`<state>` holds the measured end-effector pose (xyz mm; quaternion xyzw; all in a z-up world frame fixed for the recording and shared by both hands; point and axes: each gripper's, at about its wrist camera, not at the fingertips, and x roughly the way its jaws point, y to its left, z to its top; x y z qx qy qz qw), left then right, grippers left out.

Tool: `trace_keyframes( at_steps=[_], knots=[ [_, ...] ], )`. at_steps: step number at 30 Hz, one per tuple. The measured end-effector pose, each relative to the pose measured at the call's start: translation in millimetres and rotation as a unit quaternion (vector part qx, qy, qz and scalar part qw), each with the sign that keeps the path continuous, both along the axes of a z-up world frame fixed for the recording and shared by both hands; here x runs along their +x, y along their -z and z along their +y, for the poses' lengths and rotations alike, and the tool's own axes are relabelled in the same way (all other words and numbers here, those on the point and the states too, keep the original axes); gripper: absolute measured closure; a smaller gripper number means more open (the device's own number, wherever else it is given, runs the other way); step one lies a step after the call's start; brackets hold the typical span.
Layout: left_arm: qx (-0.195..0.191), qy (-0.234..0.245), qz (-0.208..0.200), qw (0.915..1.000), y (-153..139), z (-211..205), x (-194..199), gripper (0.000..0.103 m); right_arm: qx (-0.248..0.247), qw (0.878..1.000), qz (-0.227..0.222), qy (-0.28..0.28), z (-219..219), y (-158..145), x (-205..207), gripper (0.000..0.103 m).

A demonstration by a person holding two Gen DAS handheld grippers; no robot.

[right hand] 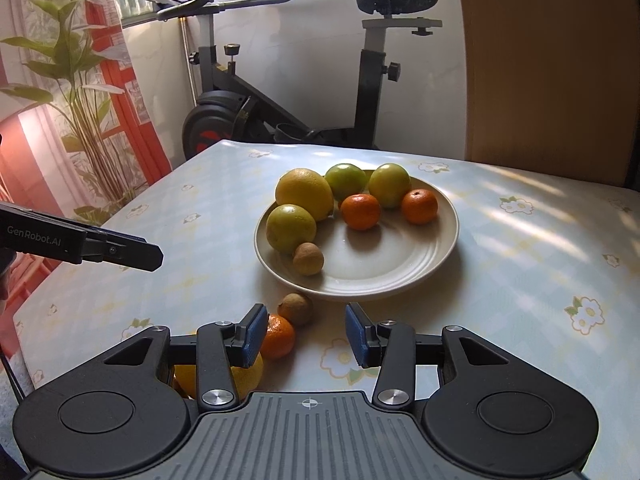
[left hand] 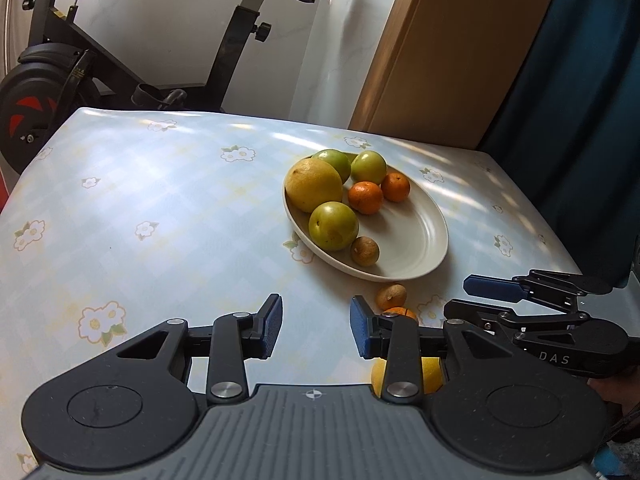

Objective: Organize fruits
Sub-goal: 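Withdraw both open tools from the plate toward the remaining fruit pile, then reach the open right tool to the large red apple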

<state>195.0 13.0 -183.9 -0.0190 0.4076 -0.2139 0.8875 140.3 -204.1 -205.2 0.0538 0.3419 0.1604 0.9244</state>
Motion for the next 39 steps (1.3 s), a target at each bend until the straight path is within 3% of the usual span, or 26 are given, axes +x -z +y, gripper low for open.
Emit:
trace_keyframes(
  at_steps=[16,24,26,31,37,39],
  knots=[
    [-0.011,0.005,0.007,0.9999,7,3,-16,0.064,-0.009,1.0,-0.001,0.0,0,-4,-23,0.059],
    [0.0,-0.002,0.002,1.0,8,-2,-25,0.064,-0.008,1.0,-0.004,0.009,-5,0,-38,0.05],
    [0.001,-0.008,0.002,1.0,7,-1,-28,0.064,-0.004,1.0,-0.007,0.01,-5,0,-41,0.043],
    [0.007,-0.018,-0.017,0.9997,1,-3,-36,0.064,-0.011,1.0,-0.02,0.012,-5,0,-49,0.043],
    [0.012,-0.035,-0.033,0.9988,-3,-6,-51,0.05,-0.015,0.999,-0.031,-0.006,-2,2,-66,0.042],
    [0.02,-0.037,-0.038,0.9984,-3,-9,-56,0.05,-0.016,0.999,-0.03,-0.007,0,3,-71,0.039]
  ],
)
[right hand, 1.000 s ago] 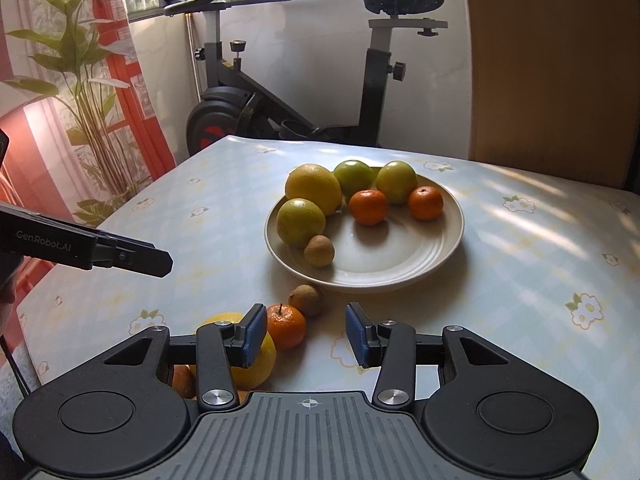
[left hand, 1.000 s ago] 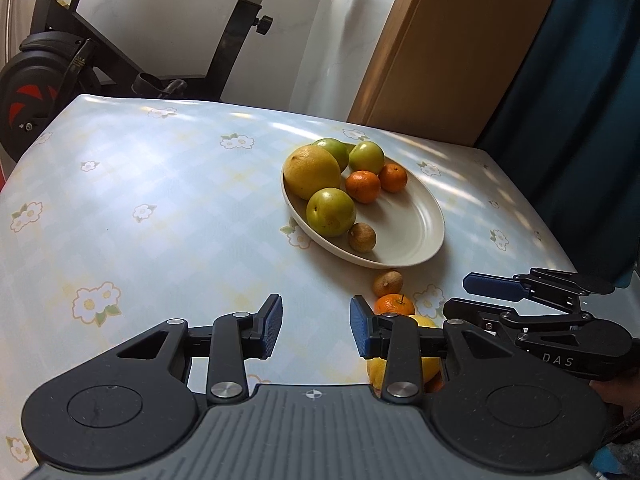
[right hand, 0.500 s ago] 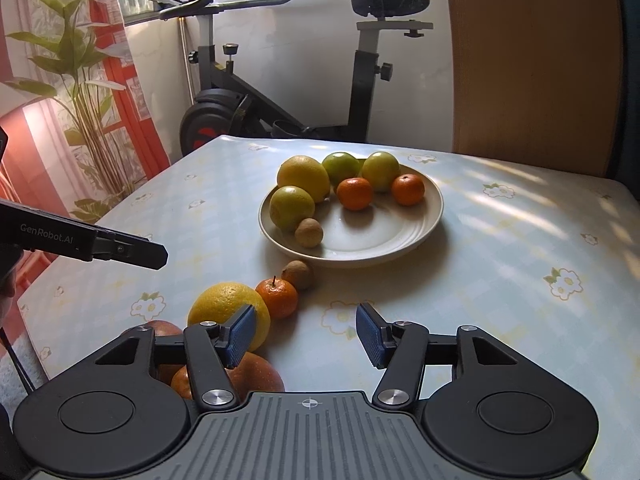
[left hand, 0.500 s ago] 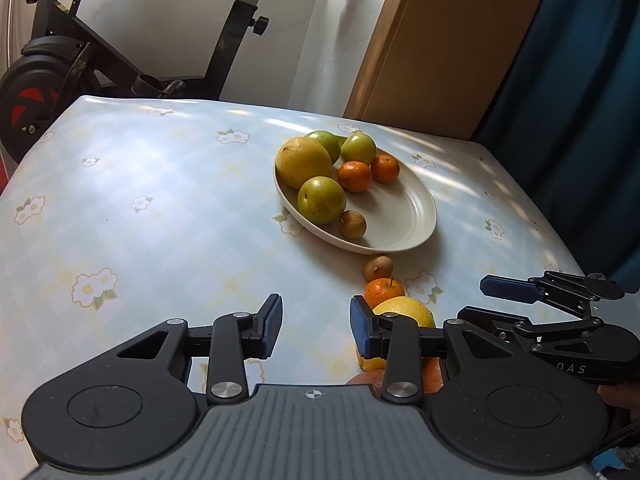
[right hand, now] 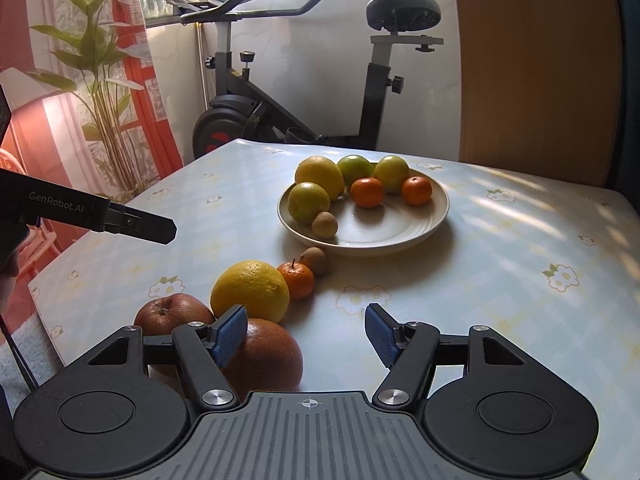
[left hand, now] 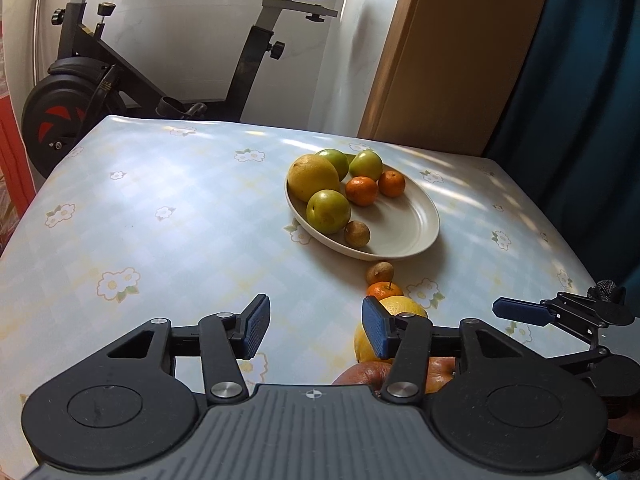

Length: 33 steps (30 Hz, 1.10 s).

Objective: Organize fruits
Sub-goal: 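Reach the open right tool to the large red apple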

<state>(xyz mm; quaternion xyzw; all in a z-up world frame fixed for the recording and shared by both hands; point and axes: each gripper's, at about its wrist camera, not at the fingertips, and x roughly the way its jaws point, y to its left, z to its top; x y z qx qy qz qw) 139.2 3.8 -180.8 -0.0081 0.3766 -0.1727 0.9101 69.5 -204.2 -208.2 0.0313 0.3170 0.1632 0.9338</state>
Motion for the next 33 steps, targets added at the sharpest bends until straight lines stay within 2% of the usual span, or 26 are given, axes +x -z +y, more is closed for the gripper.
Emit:
trace_keyframes(
  at_steps=[2,13,33],
  knots=[
    [0.003,0.001,-0.004,1.0,1,-2,-3,0.05,0.003,1.0,-0.001,-0.001,1,1,-4,0.036],
    [-0.001,-0.005,-0.012,0.9999,1,-2,-14,0.05,0.009,1.0,0.003,-0.024,6,9,-16,0.035],
    [-0.004,0.009,-0.005,0.9999,3,-4,-17,0.051,-0.023,0.996,0.034,-0.081,31,25,-10,0.033]
  ],
)
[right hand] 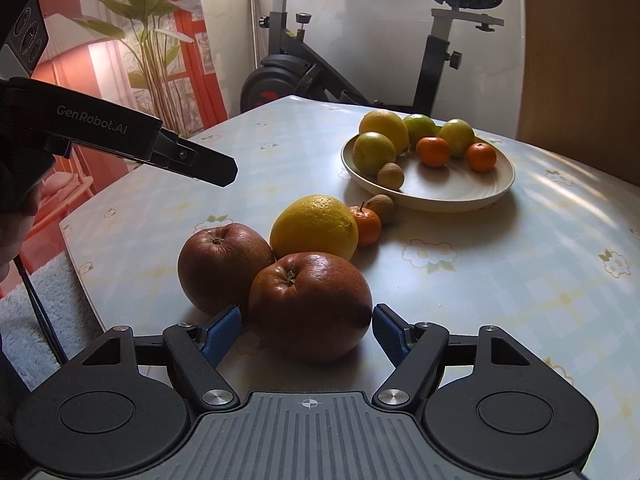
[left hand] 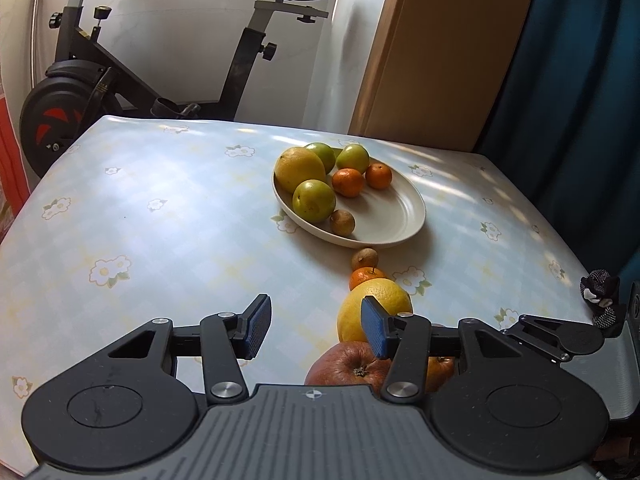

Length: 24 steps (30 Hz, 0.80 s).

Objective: Organize fruits
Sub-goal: 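Reach the open right tool to the large red apple, then close the right tool around the large red apple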

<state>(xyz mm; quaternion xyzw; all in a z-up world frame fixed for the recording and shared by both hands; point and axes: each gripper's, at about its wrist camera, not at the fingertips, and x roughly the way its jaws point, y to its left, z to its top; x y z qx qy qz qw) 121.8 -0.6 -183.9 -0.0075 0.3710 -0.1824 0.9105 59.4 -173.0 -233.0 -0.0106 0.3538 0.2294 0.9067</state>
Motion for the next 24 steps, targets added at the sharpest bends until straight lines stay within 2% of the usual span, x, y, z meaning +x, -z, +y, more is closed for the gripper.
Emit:
trace_keyframes(
  at_steps=[6,9,14,16,24],
  knots=[
    [0.001,0.01,0.002,1.0,1,-3,0,0.051,-0.005,1.0,0.008,0.009,3,2,4,0.037],
    [-0.001,0.021,0.004,0.9998,2,-4,1,0.056,0.001,1.0,0.01,0.007,0,4,4,0.037],
    [-0.004,0.065,0.011,0.9978,5,-14,10,0.06,-0.002,1.0,0.004,0.01,-2,5,2,0.037],
    [-0.004,0.084,0.012,0.9964,5,-20,10,0.065,-0.003,1.0,0.0,0.02,-6,5,1,0.037],
    [-0.008,0.118,0.019,0.9928,3,-40,17,0.065,0.001,0.996,-0.015,0.086,-39,9,7,0.037]
  ],
)
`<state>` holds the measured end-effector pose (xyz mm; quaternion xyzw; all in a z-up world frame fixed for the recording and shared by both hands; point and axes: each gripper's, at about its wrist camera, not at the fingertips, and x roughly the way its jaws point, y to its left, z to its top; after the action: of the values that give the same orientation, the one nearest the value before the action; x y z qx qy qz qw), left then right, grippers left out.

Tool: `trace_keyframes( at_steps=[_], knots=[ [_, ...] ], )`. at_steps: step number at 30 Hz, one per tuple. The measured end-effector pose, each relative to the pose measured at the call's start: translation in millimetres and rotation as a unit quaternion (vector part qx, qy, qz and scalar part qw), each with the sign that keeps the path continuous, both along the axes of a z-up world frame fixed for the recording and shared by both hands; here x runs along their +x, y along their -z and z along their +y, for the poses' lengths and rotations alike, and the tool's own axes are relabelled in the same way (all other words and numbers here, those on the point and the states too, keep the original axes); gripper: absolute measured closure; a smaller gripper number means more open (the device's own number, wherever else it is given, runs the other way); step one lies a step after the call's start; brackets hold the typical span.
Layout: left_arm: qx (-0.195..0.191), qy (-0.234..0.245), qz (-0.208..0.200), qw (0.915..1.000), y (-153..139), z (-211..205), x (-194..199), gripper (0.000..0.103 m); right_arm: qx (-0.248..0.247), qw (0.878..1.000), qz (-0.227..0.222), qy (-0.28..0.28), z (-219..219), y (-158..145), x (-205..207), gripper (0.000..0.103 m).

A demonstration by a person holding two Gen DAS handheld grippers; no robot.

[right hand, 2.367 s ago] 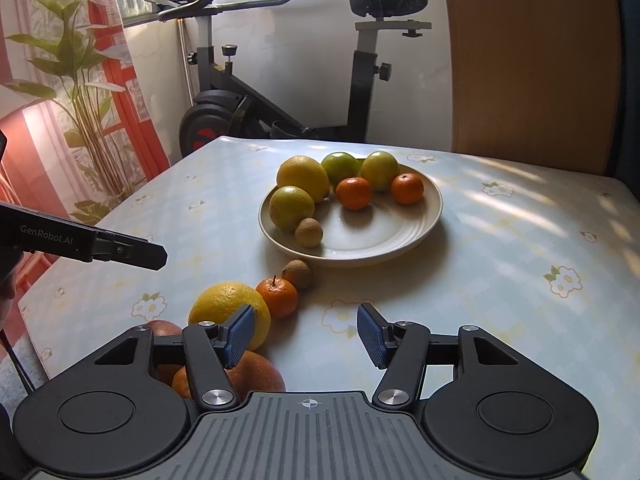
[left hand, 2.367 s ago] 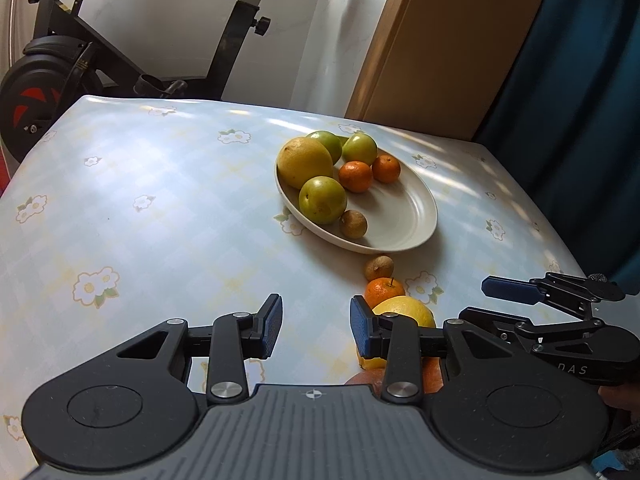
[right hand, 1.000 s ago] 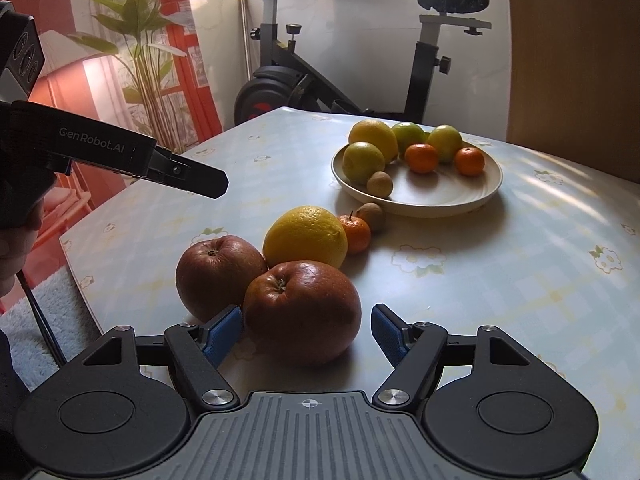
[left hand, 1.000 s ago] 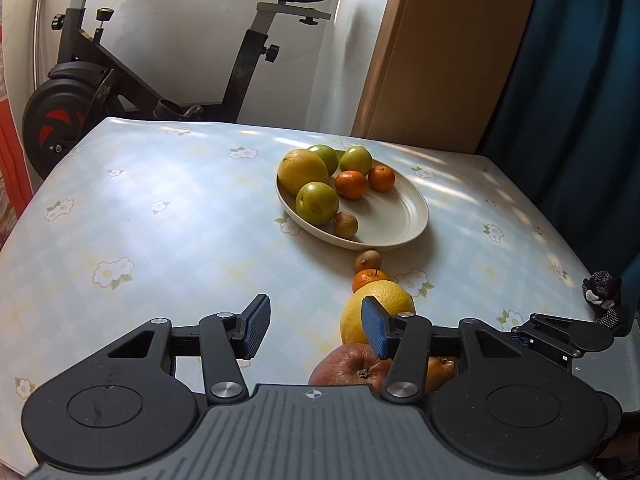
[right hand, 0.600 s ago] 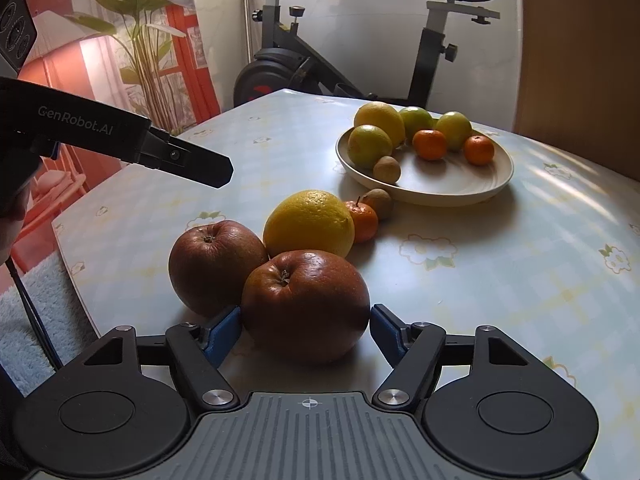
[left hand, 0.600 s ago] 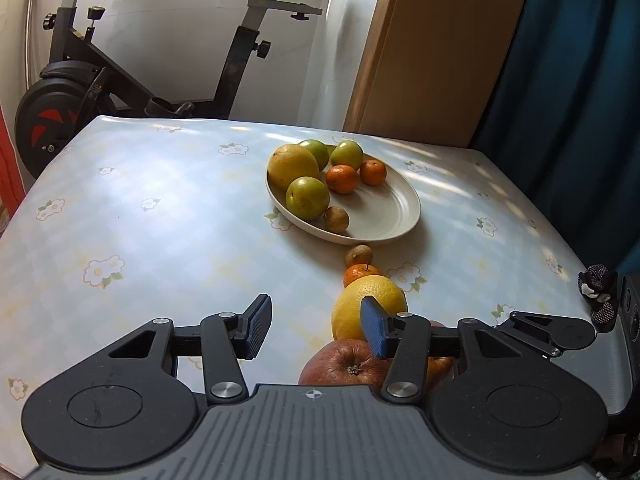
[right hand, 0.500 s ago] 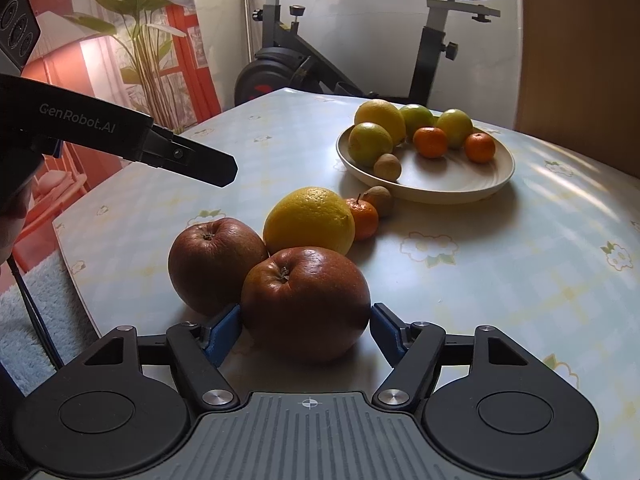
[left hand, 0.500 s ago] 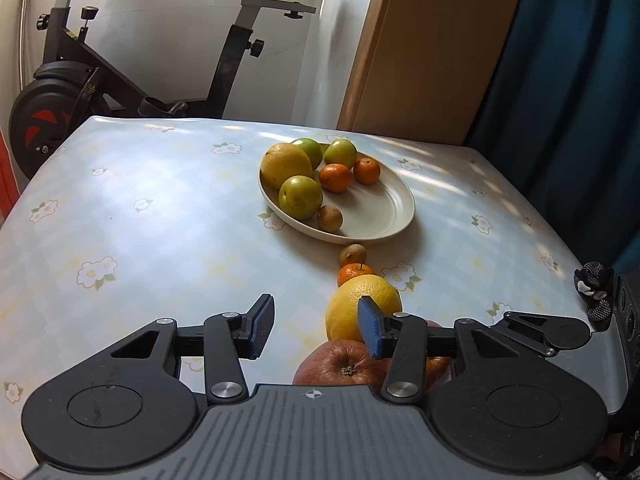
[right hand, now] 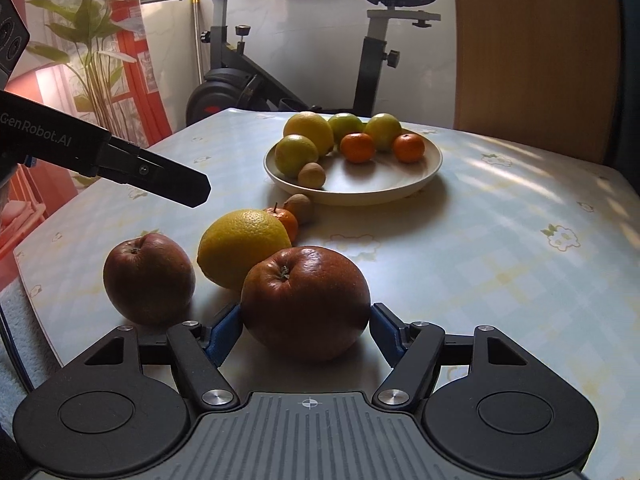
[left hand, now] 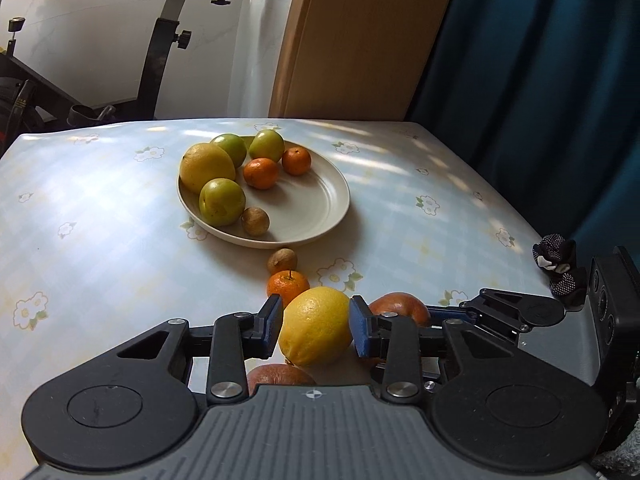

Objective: Organize fruits
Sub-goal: 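Close the right tool around the large red apple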

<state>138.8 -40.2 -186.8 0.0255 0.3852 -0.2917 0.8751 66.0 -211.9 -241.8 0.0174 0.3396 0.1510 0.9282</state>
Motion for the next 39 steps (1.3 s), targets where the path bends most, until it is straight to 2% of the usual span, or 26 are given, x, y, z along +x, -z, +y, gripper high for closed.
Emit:
trace_keyframes(
  at_steps=[9,11,14,21,25,39],
  knots=[
    [-0.021,0.034,0.04,0.9984,8,-32,19,0.065,-0.003,1.0,-0.005,0.007,-9,2,6,0.037],
    [-0.026,0.039,0.059,0.9972,13,-37,27,0.07,-0.001,1.0,-0.004,0.006,-10,2,6,0.037],
    [-0.023,0.043,0.076,0.9959,19,-42,34,0.07,0.001,1.0,-0.005,0.004,-11,2,5,0.037],
    [-0.022,0.045,0.092,0.9945,26,-51,41,0.07,0.008,1.0,-0.014,0.011,-16,2,12,0.037],
    [-0.034,0.038,0.107,0.993,28,-53,50,0.07,0.013,1.0,-0.018,0.015,-18,3,16,0.037],
    [-0.026,0.092,0.112,0.9891,31,-70,42,0.07,0.038,0.999,-0.007,0.007,-30,5,8,0.037]
  ],
)
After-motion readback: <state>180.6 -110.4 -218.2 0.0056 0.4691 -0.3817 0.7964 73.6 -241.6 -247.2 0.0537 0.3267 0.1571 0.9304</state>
